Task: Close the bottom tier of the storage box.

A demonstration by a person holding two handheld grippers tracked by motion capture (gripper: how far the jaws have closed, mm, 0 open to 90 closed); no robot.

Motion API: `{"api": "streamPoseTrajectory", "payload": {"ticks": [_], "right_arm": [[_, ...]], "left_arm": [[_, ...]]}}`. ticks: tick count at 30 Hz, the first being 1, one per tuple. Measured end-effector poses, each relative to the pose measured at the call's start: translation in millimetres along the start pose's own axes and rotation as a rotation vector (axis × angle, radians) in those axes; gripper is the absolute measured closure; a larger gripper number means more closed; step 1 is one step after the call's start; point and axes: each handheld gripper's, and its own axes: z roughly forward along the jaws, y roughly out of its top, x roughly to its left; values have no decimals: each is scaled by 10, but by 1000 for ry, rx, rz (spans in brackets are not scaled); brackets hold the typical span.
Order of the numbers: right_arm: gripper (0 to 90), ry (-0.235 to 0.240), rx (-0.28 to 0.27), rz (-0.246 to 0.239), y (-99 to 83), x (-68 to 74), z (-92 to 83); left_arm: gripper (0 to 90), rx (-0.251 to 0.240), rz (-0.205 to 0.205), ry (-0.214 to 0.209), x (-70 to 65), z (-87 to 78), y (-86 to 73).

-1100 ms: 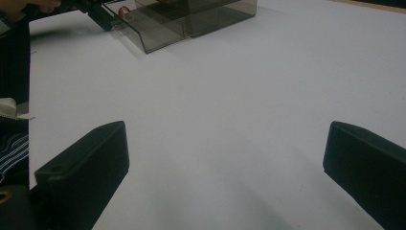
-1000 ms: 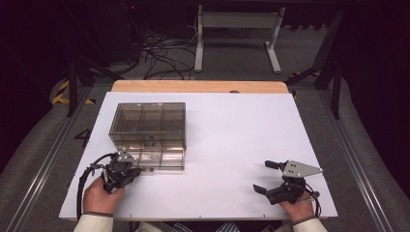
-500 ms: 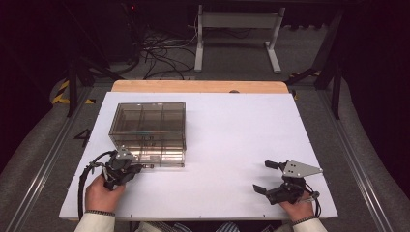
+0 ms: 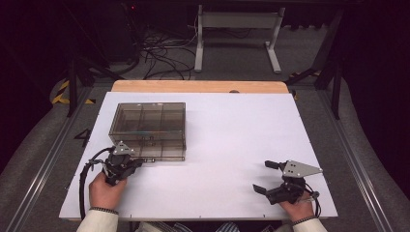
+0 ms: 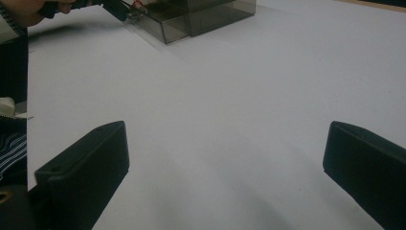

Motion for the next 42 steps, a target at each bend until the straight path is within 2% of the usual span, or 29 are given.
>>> {"api": "streamPoseTrajectory", "payload": {"ticks": [12,26,42], "right_arm": [[25,-1,4,4,2,-1,1],[25,-1,4,5,2,-1,0],[25,-1,5,3,2,-1,1]], "left_arm": [[899,-38,-29,11,68,58,-3],[900,-58,-45,17,108,112,61],[900,-86,-52,51,143,174,136]]}}
